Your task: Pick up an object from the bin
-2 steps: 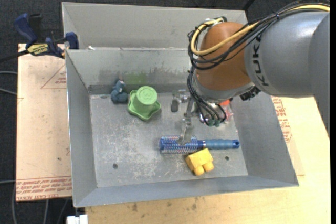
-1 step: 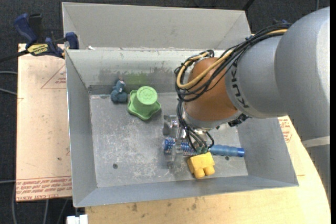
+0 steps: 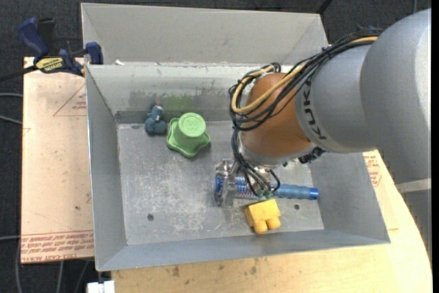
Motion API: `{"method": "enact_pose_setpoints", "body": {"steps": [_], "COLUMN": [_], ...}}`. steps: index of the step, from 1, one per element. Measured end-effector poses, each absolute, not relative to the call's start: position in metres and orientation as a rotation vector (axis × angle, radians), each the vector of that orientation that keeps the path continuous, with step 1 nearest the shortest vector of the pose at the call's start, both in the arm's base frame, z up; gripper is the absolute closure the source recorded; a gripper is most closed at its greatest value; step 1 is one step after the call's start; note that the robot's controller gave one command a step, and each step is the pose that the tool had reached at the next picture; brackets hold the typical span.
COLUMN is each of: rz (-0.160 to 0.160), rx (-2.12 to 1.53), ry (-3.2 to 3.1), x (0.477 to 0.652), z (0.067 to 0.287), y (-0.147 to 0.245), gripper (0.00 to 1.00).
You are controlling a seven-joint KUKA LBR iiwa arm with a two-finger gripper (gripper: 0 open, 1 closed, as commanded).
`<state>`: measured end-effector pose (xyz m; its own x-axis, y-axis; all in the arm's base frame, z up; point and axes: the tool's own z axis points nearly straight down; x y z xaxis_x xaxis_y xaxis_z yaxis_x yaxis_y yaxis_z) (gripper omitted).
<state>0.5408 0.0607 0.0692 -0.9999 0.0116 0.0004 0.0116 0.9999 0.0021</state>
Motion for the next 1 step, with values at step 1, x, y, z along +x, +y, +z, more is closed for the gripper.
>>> {"method": "enact_pose_setpoints", "body": {"steps": [1], "rz": [-0.002], "rx": [0.047], "ry": [-3.151], "x": [0.5441], "z": [0.2195], "y": [0.0585], "gripper": [1.00]}}
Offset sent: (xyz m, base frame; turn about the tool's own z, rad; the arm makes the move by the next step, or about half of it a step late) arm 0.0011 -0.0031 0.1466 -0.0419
